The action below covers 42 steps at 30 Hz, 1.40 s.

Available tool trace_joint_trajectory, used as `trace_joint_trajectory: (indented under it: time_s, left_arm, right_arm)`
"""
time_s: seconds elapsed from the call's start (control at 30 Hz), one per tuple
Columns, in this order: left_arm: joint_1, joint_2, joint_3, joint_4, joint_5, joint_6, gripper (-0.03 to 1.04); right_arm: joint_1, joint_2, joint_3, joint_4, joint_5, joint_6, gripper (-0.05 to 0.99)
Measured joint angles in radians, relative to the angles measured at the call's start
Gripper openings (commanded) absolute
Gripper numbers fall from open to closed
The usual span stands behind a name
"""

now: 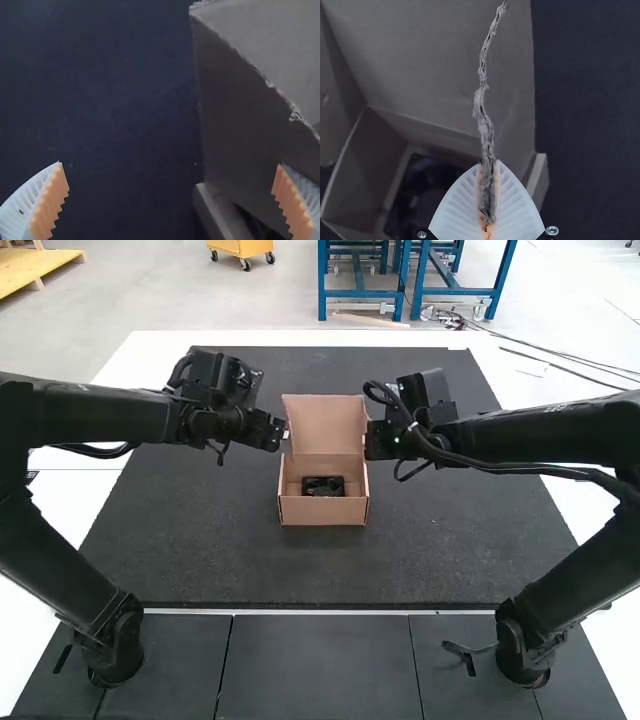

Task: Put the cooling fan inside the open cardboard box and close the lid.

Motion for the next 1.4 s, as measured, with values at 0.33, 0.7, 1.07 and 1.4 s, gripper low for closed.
trace_joint_trajectory:
  time_s: [0.33, 0.7, 1.07, 1.4]
  left_arm:
    - [-0.001, -0.034, 0.000, -0.017, 0.000, -0.002, 0.97]
    - [-0.001, -0.034, 0.000, -0.022, 0.000, -0.002, 0.97]
    - [-0.001, -0.061, -0.040, -0.025, 0.000, -0.006, 0.97]
    - [-0.001, -0.093, -0.066, -0.022, 0.000, -0.008, 0.97]
  right_arm:
    - [0.000, -0.005, -0.019, 0.021, -0.018, 0.047, -0.01]
    - [0.000, -0.043, -0.050, 0.029, -0.045, 0.098, -0.01]
    - [0.024, -0.043, -0.096, 0.071, -0.044, 0.099, -0.01]
    - [0.028, -0.043, -0.101, 0.079, -0.044, 0.099, -0.01]
